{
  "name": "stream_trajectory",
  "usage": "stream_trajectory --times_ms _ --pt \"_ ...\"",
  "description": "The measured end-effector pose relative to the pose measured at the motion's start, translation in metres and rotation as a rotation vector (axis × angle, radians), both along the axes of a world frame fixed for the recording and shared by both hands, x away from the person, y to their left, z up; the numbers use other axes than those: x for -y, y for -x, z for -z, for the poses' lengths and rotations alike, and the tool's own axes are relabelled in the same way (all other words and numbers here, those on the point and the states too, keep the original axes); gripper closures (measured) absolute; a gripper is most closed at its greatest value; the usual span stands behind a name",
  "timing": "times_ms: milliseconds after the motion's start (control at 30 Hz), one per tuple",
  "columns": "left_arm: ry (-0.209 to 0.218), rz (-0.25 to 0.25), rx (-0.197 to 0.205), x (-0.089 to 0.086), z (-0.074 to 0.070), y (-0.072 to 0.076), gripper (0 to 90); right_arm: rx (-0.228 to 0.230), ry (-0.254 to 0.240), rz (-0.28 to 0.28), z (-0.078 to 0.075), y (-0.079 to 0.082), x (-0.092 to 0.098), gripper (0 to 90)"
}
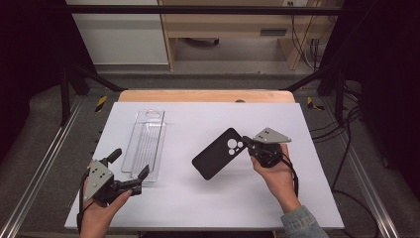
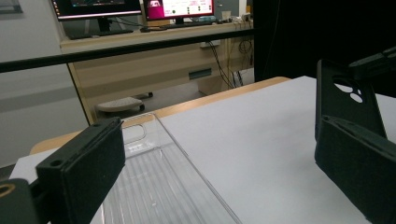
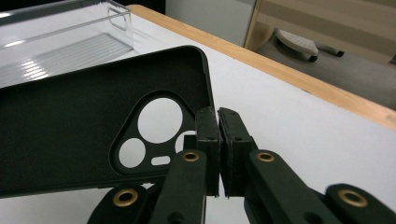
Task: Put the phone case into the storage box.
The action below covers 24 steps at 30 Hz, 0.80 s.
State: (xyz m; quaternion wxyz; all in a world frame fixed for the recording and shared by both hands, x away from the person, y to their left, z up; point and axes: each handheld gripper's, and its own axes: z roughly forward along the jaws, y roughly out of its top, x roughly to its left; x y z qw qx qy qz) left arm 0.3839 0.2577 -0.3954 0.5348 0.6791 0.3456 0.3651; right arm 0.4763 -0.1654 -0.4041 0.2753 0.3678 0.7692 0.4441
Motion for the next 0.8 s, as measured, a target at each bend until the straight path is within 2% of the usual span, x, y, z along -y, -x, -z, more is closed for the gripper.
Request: stream_trajectory --times_ms 233,367,400,567,600,667,800 --pt "-0.033 0.019 -0.018 0.011 -0.010 -0.011 1.7 0.030 0.075 -0.029 -0.012 -0.003 -0.004 87.9" --pt "-0.046 0.065 -0.050 0.020 -0.015 -0.019 2.9 0.037 0.098 -0.051 -0.020 -0.004 -0.004 87.9" --pt "-0.055 0.074 -0.041 0.022 -0.017 -0.021 3.2 0.039 0.108 -0.051 -0.022 -0.004 -0.004 87.9" --pt "-0.056 0.110 -0.066 0.033 -0.026 -0.029 2.9 0.050 0.141 -0.056 -0.029 -0.006 -0.007 87.9" --pt "-0.040 0.122 -0.072 0.035 -0.028 -0.031 2.9 0.052 0.150 -0.058 -0.030 -0.006 -0.007 87.9" --pt "-0.032 0.135 -0.072 0.039 -0.030 -0.033 2.6 0.053 0.165 -0.062 -0.032 -0.006 -0.008 87.9" --pt "-0.043 0.156 -0.068 0.048 -0.034 -0.038 2.3 0.061 0.188 -0.071 -0.036 -0.005 -0.010 87.9"
